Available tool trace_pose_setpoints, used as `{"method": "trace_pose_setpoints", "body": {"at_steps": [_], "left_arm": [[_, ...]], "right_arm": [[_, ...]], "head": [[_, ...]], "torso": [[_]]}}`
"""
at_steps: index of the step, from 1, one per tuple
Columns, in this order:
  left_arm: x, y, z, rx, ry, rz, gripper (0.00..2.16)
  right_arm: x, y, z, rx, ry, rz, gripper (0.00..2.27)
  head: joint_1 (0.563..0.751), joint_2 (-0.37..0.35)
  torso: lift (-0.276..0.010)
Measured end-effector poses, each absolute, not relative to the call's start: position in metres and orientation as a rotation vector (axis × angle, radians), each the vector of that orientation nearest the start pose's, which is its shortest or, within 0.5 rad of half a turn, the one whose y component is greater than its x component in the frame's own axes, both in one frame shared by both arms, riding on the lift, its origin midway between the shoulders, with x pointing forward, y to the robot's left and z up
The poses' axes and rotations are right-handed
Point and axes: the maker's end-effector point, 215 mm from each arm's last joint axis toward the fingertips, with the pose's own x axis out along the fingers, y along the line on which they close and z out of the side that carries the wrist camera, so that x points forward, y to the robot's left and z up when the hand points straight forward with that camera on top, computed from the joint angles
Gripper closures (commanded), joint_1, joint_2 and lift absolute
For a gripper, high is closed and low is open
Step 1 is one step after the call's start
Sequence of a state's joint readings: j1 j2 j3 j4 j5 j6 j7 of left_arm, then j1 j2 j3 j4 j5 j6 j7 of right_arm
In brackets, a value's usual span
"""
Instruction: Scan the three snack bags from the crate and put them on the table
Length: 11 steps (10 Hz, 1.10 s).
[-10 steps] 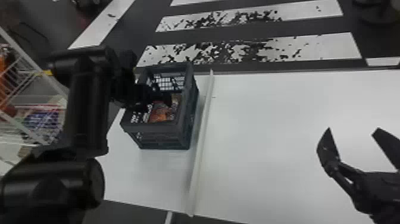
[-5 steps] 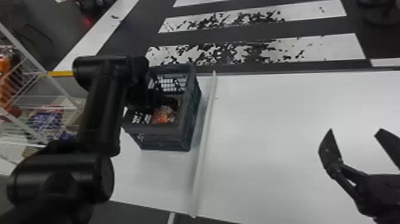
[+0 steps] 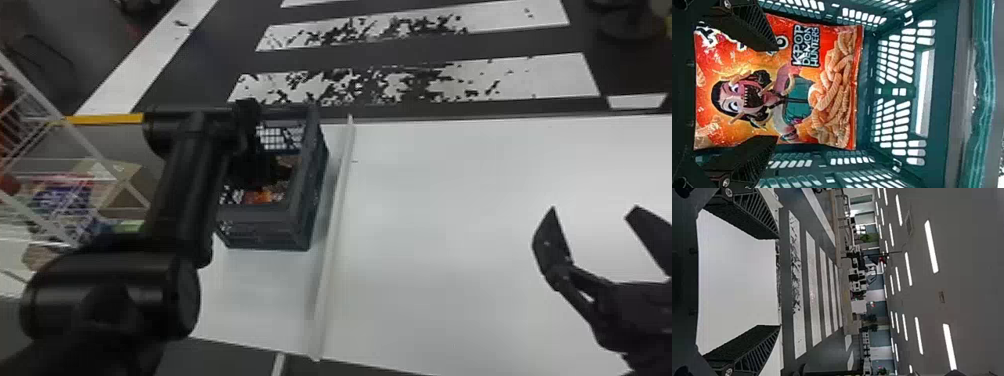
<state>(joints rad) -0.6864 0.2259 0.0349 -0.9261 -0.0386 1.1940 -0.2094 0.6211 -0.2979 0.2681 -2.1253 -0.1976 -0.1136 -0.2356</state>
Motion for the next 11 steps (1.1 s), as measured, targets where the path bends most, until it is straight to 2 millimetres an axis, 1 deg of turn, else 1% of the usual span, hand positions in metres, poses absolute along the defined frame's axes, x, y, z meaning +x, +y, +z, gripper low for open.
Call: {"method": "trace_pose_setpoints", "body": {"at_steps": [2,3,4,5,6,7,8,9,11], "left_arm": [[0.59,0.377,-0.507,-0.042,1.139,0.079,0.08],[0.592,0.38,-0.51,-0.045,1.127,0.078,0.14],[0.591,0.383,-0.513,-0.054,1.124,0.074,0.64],[0.588,0.386,-0.517,-0.074,1.124,0.059,1.55],[0.586,0.392,-0.52,-0.081,1.123,0.061,1.89],[0.584,0.399,-0.522,-0.087,1.121,0.064,1.89],[0.583,0.403,-0.52,-0.099,1.115,0.063,1.96],[0.582,0.407,-0.516,-0.109,1.11,0.064,1.96],[0.582,0.409,-0.51,-0.118,1.09,0.067,1.96]], "right_arm": [[0.389,-0.157,-0.337,0.111,0.037,0.133,0.07],[0.389,-0.158,-0.337,0.111,0.038,0.133,0.07],[0.389,-0.158,-0.338,0.111,0.038,0.133,0.07],[0.387,-0.158,-0.339,0.111,0.042,0.131,0.07],[0.385,-0.16,-0.338,0.114,0.039,0.129,0.07],[0.384,-0.16,-0.337,0.118,0.037,0.127,0.07],[0.384,-0.159,-0.337,0.122,0.035,0.124,0.07],[0.384,-0.157,-0.336,0.125,0.035,0.124,0.07],[0.383,-0.156,-0.337,0.126,0.036,0.123,0.07]], "head": [[0.695,0.244],[0.695,0.247],[0.695,0.248],[0.695,0.252],[0.695,0.258],[0.695,0.266],[0.695,0.273],[0.695,0.28],[0.695,0.284]], "torso": [[-0.094],[-0.094],[-0.094],[-0.094],[-0.094],[-0.094],[-0.094],[-0.094],[-0.094]]}}
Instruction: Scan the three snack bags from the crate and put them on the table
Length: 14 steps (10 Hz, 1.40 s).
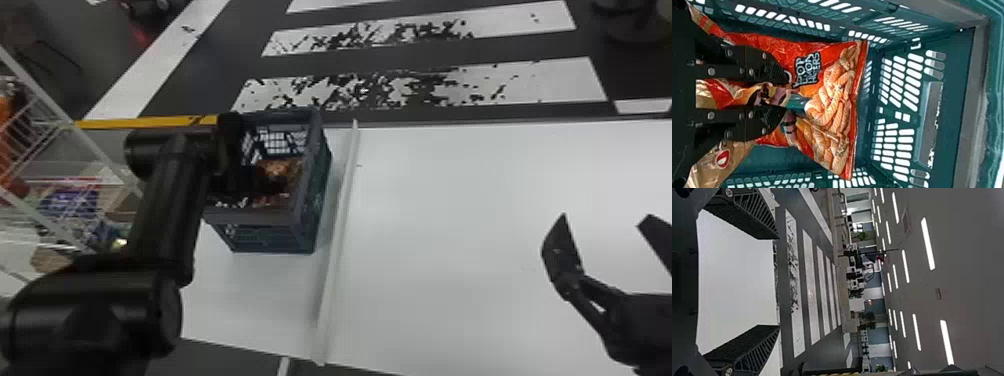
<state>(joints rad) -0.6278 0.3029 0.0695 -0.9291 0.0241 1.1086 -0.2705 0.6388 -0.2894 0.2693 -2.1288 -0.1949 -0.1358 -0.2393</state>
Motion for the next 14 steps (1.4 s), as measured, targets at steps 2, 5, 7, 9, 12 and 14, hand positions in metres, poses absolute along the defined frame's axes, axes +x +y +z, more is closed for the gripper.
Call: {"method": "trace_pose_setpoints", "body": {"at_steps": [2,5,7,9,12,14], "left_arm": [[0.582,0.4,-0.506,-0.121,1.07,0.053,1.96],[0.579,0.384,-0.49,-0.125,1.041,0.046,1.96],[0.574,0.385,-0.475,-0.092,1.024,0.067,1.96],[0.571,0.386,-0.464,-0.067,1.003,0.08,1.96],[0.563,0.394,-0.452,-0.058,0.97,0.103,1.96],[0.552,0.399,-0.438,-0.055,0.935,0.122,1.96]], "right_arm": [[0.382,-0.159,-0.335,0.123,0.035,0.117,0.07],[0.382,-0.164,-0.333,0.118,0.034,0.109,0.07],[0.382,-0.164,-0.332,0.115,0.036,0.108,0.07],[0.383,-0.163,-0.334,0.11,0.046,0.108,0.07],[0.382,-0.162,-0.337,0.098,0.063,0.111,0.07],[0.381,-0.157,-0.338,0.088,0.07,0.116,0.07]], "head": [[0.695,0.273],[0.695,0.25],[0.695,0.252],[0.695,0.255],[0.695,0.265],[0.695,0.28]], "torso": [[-0.094],[-0.094],[-0.094],[-0.094],[-0.094],[-0.094]]}}
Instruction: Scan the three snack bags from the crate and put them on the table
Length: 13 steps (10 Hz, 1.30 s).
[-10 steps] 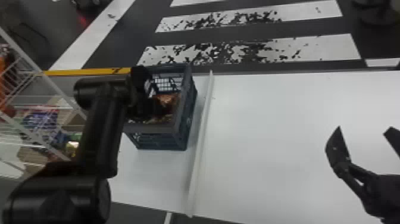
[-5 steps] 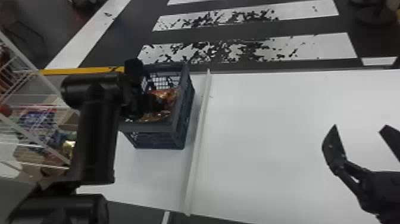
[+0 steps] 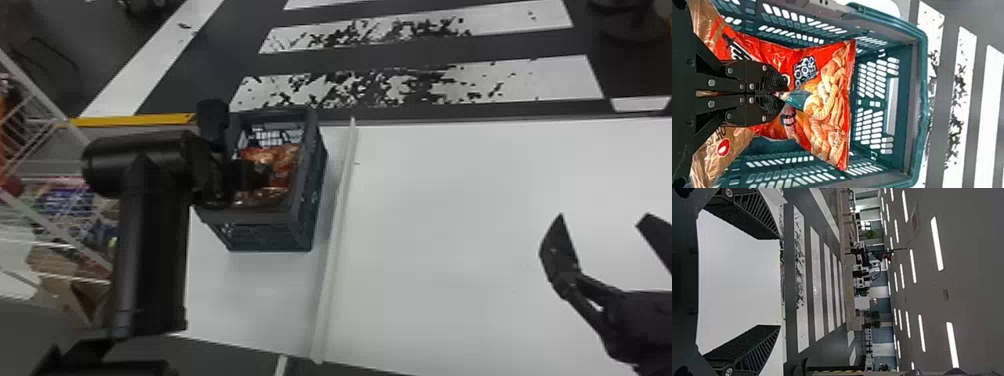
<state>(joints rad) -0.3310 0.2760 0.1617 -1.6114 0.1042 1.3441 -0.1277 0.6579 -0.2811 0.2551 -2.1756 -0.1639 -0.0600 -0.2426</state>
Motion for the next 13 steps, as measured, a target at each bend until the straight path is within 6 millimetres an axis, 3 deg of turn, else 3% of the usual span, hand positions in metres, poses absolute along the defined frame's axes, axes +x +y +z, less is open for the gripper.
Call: {"method": "trace_pose_setpoints", "body": {"at_steps": [3,7,11,13], "left_arm": [[0.546,0.394,-0.409,-0.054,0.862,0.115,1.96],[0.55,0.382,-0.395,-0.046,0.823,0.106,1.96],[0.549,0.373,-0.361,-0.023,0.741,0.087,1.96],[0.538,0.365,-0.342,-0.033,0.703,0.058,1.96]], "right_arm": [[0.38,-0.154,-0.339,0.085,0.076,0.119,0.07],[0.38,-0.16,-0.34,0.077,0.077,0.106,0.07],[0.381,-0.161,-0.342,0.076,0.084,0.105,0.07],[0.383,-0.165,-0.34,0.077,0.08,0.095,0.07]], "head": [[0.695,0.284],[0.695,0.263],[0.695,0.251],[0.695,0.242]], "torso": [[-0.094],[-0.094],[-0.094],[-0.094]]}}
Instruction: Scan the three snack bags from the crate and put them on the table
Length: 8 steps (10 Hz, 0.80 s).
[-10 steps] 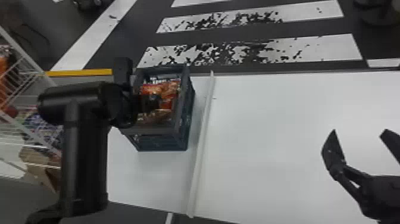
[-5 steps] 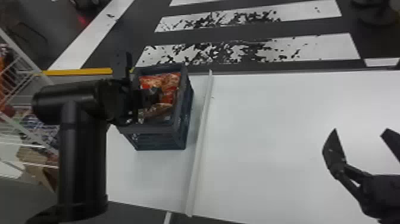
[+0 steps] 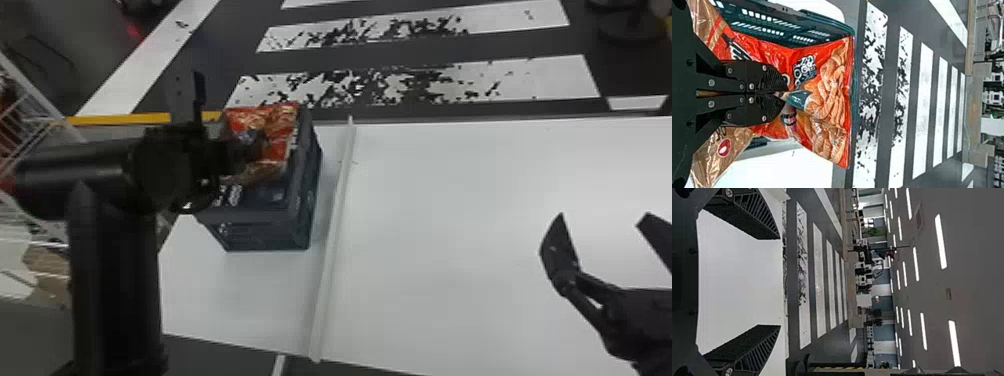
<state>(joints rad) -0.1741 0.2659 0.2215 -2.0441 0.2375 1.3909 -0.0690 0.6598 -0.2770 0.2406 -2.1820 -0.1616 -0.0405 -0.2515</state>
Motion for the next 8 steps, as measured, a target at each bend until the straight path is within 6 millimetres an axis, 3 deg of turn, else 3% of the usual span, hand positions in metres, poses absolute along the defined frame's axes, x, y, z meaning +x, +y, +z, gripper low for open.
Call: {"method": "trace_pose_setpoints", "body": {"at_steps": [3,5,8], "left_arm": [[0.511,0.323,-0.309,-0.083,0.655,-0.073,1.96],[0.496,0.265,-0.297,-0.129,0.635,-0.222,1.96],[0.467,0.16,-0.293,-0.143,0.65,-0.446,1.96]], "right_arm": [[0.389,-0.183,-0.33,0.073,0.064,0.061,0.07],[0.392,-0.201,-0.323,0.08,0.052,0.024,0.07],[0.394,-0.231,-0.316,0.105,0.037,-0.037,0.07]], "head": [[0.695,0.192],[0.695,0.096],[0.695,-0.086]], "torso": [[-0.094],[-0.094],[-0.094]]}}
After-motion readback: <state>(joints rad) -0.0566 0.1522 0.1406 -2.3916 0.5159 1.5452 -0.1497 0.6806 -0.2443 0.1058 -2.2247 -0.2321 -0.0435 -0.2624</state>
